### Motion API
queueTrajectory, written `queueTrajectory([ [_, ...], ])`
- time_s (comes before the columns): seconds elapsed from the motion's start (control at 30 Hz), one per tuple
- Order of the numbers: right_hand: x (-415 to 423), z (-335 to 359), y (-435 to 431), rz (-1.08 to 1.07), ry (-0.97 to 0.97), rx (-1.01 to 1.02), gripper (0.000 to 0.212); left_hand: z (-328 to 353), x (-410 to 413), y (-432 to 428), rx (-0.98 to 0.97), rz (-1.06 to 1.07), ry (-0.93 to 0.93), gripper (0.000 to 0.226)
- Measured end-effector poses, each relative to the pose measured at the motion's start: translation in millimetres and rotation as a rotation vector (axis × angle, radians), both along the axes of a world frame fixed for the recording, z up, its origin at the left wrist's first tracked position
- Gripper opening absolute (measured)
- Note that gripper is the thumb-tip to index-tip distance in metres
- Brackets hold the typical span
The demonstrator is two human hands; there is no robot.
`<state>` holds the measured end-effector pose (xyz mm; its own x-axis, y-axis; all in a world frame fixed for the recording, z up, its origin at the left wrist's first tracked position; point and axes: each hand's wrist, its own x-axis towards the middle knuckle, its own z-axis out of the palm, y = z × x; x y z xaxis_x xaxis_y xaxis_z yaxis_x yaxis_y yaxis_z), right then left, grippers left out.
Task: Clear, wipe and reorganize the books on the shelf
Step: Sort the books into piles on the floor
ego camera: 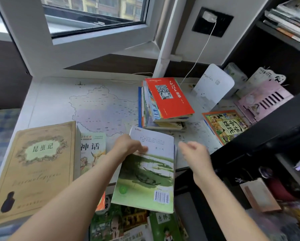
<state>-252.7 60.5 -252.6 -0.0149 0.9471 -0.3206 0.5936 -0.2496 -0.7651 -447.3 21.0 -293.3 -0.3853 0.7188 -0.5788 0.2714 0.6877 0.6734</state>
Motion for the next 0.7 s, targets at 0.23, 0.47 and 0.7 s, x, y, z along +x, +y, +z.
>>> queueTrajectory([
  [0.23, -61, 12, 103, -0.514, 0.798, -0.57, 0.084, -8, -18, 20, -0.167, -0.126, 0.106, 0.062],
  [0.47, -75, -14, 134, -0.582, 0.679, -0.572, 0.083, -24, -21, 26, -0.124, -0.097, 0.009, 0.06],
  [0.7, -78, -22, 139, -0.667, 0.596, -0.592, 0.062, -24, -21, 27, -0.125, -0.121, -0.055, 0.067],
])
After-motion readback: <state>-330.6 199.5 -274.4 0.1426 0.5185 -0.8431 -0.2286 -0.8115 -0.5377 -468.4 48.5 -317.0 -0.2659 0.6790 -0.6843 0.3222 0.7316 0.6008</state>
